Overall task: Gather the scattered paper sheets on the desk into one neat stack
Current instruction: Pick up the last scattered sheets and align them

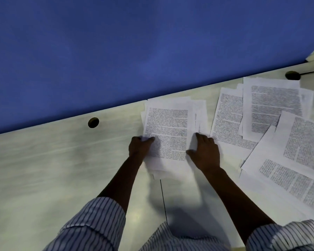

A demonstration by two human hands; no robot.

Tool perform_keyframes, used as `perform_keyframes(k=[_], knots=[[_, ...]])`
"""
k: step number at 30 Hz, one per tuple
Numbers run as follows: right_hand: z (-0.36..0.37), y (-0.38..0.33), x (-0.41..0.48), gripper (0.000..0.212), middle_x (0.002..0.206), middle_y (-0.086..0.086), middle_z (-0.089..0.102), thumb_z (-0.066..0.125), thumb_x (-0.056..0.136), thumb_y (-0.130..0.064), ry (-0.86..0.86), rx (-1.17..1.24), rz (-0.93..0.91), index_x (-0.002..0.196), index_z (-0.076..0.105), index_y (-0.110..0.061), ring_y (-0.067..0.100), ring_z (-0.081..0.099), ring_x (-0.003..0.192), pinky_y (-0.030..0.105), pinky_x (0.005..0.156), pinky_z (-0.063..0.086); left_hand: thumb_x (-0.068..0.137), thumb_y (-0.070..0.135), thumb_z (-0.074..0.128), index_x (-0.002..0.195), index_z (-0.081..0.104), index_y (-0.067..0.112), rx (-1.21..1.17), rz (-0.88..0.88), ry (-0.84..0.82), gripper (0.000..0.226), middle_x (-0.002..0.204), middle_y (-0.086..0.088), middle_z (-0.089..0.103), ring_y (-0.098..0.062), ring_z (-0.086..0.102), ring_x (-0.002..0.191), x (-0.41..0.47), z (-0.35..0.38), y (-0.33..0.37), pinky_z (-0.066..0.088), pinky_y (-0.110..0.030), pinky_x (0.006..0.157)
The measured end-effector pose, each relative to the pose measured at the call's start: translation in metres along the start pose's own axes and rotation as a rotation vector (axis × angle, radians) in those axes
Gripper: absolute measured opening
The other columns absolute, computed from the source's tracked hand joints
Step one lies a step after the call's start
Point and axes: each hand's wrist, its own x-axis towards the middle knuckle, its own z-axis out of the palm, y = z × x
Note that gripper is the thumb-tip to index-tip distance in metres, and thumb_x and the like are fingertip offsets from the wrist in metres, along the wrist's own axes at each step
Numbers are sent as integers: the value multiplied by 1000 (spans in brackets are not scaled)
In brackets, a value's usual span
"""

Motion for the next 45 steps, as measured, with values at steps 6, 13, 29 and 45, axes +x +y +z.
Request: perform_keyframes(k=[6, 13, 29, 45], knots=[[0, 7, -14, 73, 137, 12, 60, 80, 78, -35, -39, 78, -37, 140, 52, -7, 37, 54, 122, 46, 101, 45, 78, 17, 83, 100, 74, 2, -462, -155, -261, 29, 106, -15, 75, -27, 72, 94, -7, -6, -19, 55, -34, 87], [3, 14, -41, 58, 135, 10, 62, 73, 87, -34, -63, 200, -39, 138, 57, -10, 32, 54, 125, 44, 110, 41, 74, 25, 82, 108, 74, 15, -289, 41, -214, 36, 103, 0, 77, -20, 72, 96, -34, -6, -56, 55, -38, 93], [-2, 9, -55, 49, 134, 9, 62, 70, 90, -26, -82, 188, -24, 136, 58, -12, 29, 53, 125, 36, 102, 43, 76, 40, 80, 133, 44, 2, 209, -53, 66, 77, 136, -16, 48, -34, 47, 128, -67, 16, -22, 45, -40, 99], [1, 10, -58, 52, 138, 4, 60, 70, 89, -26, -97, 125, -38, 137, 57, -15, 27, 53, 127, 38, 104, 46, 72, 45, 85, 116, 61, 4, -285, -190, 2, 64, 114, -12, 70, -31, 67, 102, -48, 8, -29, 53, -34, 86]])
